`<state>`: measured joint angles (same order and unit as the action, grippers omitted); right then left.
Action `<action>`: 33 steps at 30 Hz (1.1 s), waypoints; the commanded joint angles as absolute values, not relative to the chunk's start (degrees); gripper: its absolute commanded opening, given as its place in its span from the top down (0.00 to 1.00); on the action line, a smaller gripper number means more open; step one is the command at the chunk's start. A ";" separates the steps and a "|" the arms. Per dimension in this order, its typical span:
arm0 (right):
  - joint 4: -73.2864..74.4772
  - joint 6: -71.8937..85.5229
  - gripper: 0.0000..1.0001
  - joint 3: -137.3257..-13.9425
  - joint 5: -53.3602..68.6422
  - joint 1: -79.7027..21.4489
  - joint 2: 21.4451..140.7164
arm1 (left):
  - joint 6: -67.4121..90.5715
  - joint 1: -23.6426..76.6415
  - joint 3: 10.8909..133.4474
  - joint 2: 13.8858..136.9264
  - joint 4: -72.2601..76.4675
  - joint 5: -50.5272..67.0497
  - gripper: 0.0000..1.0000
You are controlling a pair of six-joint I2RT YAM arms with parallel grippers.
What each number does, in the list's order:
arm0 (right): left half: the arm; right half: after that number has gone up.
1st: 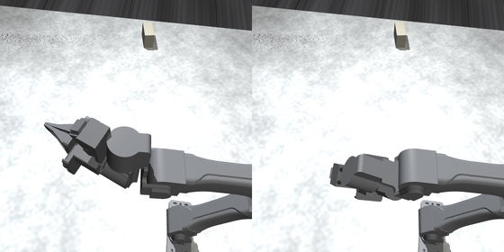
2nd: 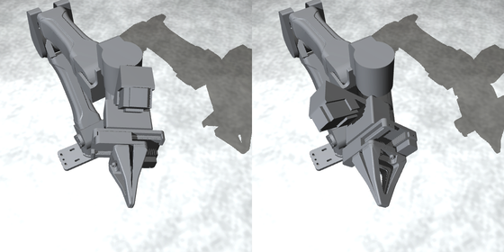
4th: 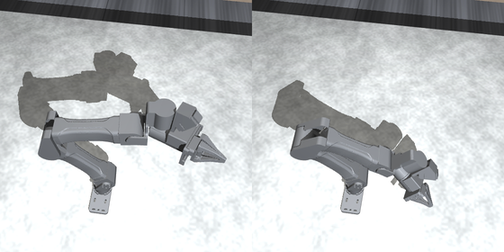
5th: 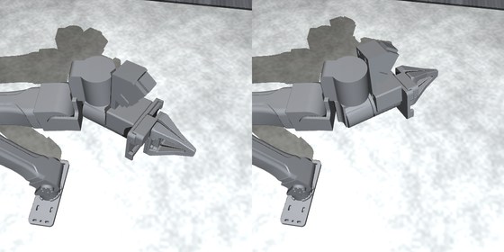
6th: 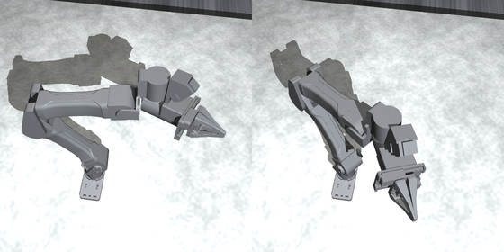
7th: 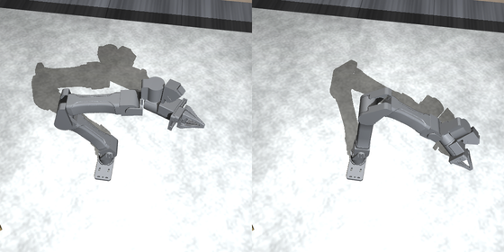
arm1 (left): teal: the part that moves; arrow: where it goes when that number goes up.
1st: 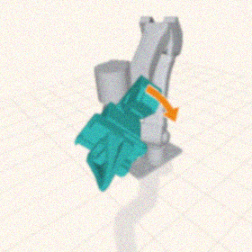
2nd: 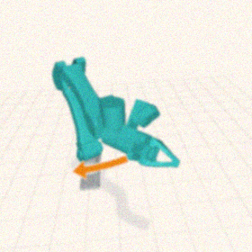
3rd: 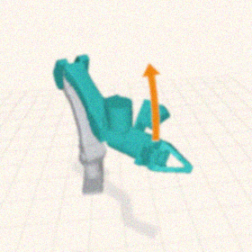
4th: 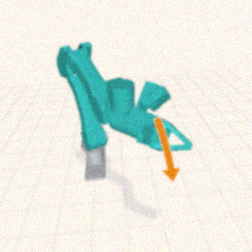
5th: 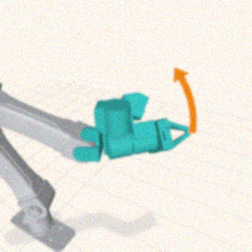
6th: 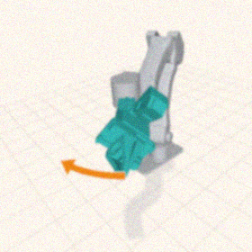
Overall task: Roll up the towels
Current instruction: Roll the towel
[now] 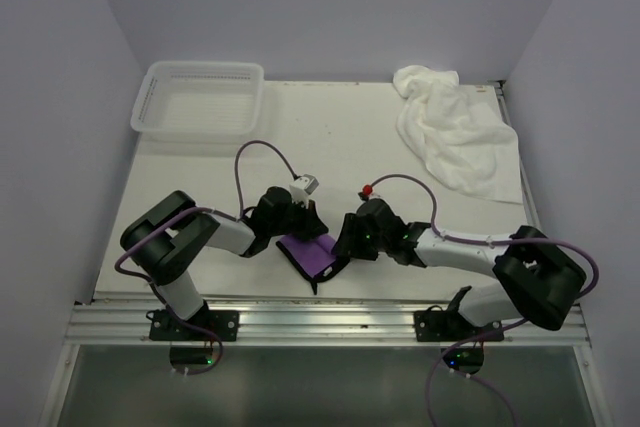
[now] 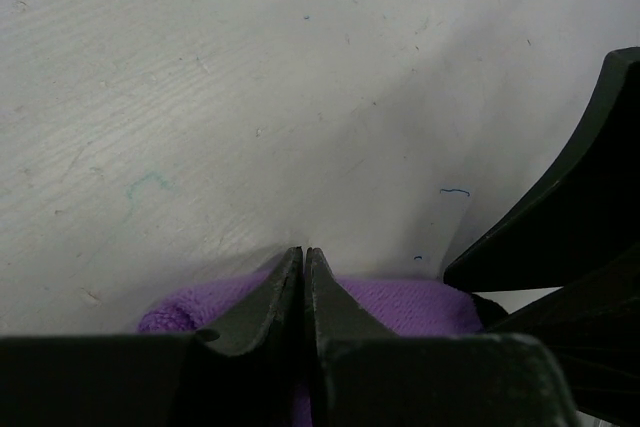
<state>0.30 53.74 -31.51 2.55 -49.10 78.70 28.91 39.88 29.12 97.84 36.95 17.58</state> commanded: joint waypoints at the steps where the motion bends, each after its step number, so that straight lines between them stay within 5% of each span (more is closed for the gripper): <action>1: -0.53 52.30 0.48 -29.18 1.67 -49.04 80.16 | 26.98 39.46 26.37 99.41 29.35 14.24 0.91; 9: -0.62 50.45 0.44 -27.60 1.49 -49.04 75.94 | 27.07 39.55 26.28 99.23 29.35 14.33 0.91; 18: -11.76 50.45 0.73 -25.23 5.54 -49.04 86.91 | 26.98 39.46 25.93 97.30 28.83 14.77 0.91; 23: -12.93 47.82 0.98 -24.26 4.84 -49.13 86.14 | 26.46 39.46 26.63 96.07 27.25 14.07 0.91; 33: 6.39 39.99 1.00 -34.61 -17.53 -63.27 80.33 | 27.77 38.85 34.70 92.12 15.84 9.49 0.80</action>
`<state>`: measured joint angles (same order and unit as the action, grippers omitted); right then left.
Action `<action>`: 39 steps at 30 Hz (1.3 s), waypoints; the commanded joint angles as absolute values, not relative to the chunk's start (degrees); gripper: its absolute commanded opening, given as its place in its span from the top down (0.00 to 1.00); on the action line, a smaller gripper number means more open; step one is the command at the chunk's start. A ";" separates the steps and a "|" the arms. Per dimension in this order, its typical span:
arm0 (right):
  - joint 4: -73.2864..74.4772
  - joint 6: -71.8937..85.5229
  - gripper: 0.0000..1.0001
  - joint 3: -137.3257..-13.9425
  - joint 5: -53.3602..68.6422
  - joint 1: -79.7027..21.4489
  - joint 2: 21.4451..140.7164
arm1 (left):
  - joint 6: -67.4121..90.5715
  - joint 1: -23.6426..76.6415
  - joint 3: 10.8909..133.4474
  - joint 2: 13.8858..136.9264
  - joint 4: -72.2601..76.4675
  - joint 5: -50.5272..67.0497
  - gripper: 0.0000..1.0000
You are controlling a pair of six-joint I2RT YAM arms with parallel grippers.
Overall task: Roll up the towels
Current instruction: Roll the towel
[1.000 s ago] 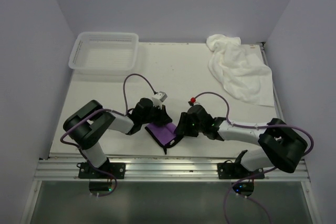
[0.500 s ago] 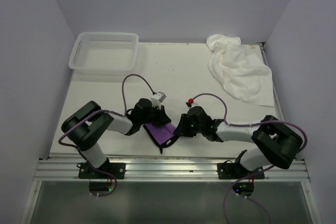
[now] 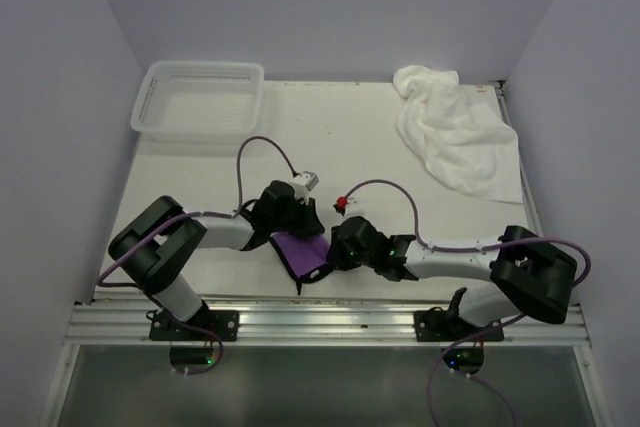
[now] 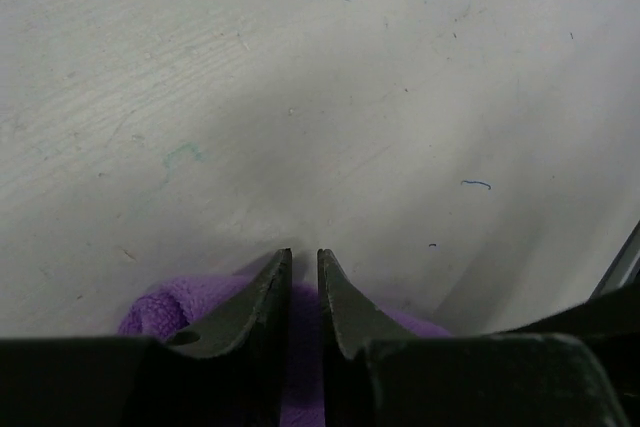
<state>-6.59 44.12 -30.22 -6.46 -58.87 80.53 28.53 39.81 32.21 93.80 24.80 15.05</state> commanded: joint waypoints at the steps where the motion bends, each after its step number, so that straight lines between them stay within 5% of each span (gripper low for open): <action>1: 8.24 39.99 1.00 -35.93 -20.01 -64.41 81.46 | 28.21 38.33 35.33 91.76 14.86 9.06 0.78; 22: 30.93 42.63 1.00 -57.83 -50.53 -85.51 97.99 | 33.22 36.83 39.73 80.61 4.48 10.90 0.70; 39: 28.74 41.40 1.00 -56.95 -52.29 -88.07 96.77 | 35.50 36.83 34.10 68.03 -11.69 16.87 0.43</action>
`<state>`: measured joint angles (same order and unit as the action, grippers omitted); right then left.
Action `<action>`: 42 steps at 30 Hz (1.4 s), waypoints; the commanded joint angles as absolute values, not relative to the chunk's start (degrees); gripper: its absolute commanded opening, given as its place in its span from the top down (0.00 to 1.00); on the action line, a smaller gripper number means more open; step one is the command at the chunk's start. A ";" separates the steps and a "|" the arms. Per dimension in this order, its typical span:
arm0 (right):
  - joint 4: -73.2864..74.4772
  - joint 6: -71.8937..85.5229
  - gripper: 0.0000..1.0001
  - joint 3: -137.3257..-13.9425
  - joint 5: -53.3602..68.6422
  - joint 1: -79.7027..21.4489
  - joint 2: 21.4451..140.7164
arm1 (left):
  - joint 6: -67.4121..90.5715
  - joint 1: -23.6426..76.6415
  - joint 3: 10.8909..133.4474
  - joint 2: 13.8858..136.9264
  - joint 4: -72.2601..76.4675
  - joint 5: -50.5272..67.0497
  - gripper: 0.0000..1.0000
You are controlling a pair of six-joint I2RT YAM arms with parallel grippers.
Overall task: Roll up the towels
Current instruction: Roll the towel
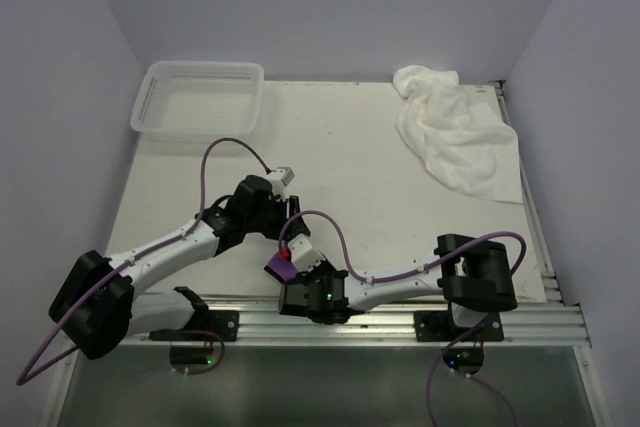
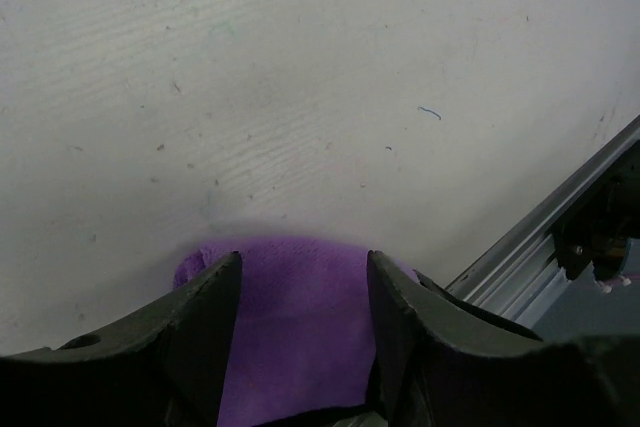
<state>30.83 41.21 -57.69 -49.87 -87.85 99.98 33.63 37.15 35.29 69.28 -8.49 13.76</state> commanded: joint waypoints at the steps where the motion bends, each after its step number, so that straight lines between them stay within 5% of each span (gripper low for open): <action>1: 28.57 41.31 1.00 -57.04 -52.29 -88.07 96.94 | 35.59 36.74 33.93 68.03 -11.78 16.70 0.43; 31: 22.50 42.19 1.00 -55.55 -49.31 -88.51 96.50 | 35.16 38.85 35.59 78.92 -15.38 0.26 0.50; 42: 24.52 44.91 1.00 -56.95 -50.45 -88.68 97.65 | 40.69 39.90 34.19 77.78 -13.00 -3.51 0.39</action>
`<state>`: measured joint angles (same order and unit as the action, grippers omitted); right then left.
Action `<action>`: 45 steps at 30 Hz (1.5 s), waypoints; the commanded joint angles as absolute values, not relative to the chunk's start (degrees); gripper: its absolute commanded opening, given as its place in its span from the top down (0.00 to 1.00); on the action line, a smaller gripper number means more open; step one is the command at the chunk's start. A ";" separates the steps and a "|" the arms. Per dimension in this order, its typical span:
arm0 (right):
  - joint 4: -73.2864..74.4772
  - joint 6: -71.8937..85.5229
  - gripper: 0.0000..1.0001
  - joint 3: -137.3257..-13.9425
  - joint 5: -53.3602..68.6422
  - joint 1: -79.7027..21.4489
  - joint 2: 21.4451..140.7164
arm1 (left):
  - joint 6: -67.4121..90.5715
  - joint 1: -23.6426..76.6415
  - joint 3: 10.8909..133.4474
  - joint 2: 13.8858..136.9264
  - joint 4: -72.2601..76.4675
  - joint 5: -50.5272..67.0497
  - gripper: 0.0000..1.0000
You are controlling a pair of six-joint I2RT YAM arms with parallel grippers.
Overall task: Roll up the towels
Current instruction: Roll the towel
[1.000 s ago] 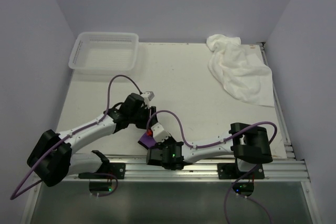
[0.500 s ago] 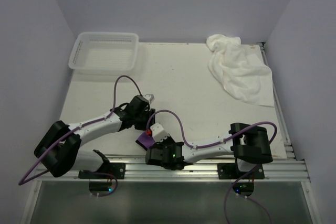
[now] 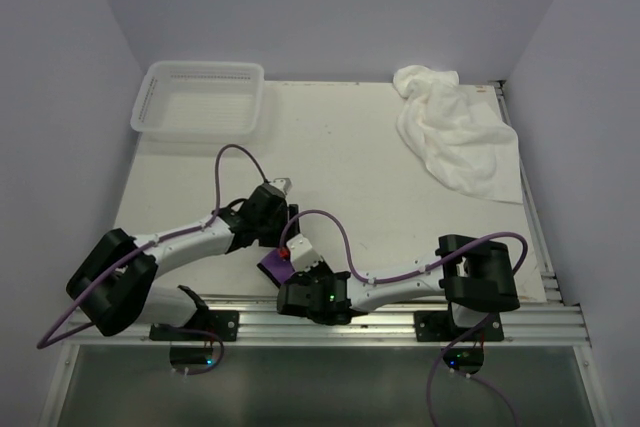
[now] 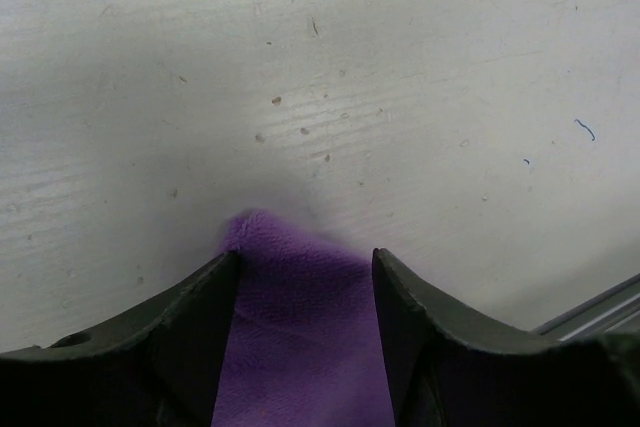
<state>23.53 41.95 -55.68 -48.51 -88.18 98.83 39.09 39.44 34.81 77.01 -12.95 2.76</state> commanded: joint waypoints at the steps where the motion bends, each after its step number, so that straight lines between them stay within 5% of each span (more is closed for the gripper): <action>1: 25.13 45.35 1.00 -57.21 -50.97 -88.68 97.73 | 40.61 40.08 34.71 78.83 -14.40 -4.12 0.38; 15: 29.26 47.98 1.00 -61.43 -55.98 -92.02 101.16 | 41.48 42.36 36.91 90.96 -18.45 -10.72 0.46; 18: 30.85 49.04 1.00 -62.40 -56.42 -92.11 102.13 | 41.92 43.77 37.18 92.72 -19.07 -11.69 0.54; 27: 31.73 50.45 1.00 -62.66 -56.43 -92.02 103.36 | 43.07 45.44 36.65 93.96 -17.05 -10.37 1.00; 36: 35.06 45.71 1.00 -66.44 -58.62 -92.02 105.55 | 41.93 43.95 40.35 91.15 -11.79 -15.03 1.00; 45: 42.10 37.10 1.00 -72.33 -57.22 -92.02 111.18 | 39.55 39.82 33.76 85.35 11.83 -8.71 1.00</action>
<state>37.50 40.23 -69.28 -57.32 -91.11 110.08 42.22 42.24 36.42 85.82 1.06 -6.02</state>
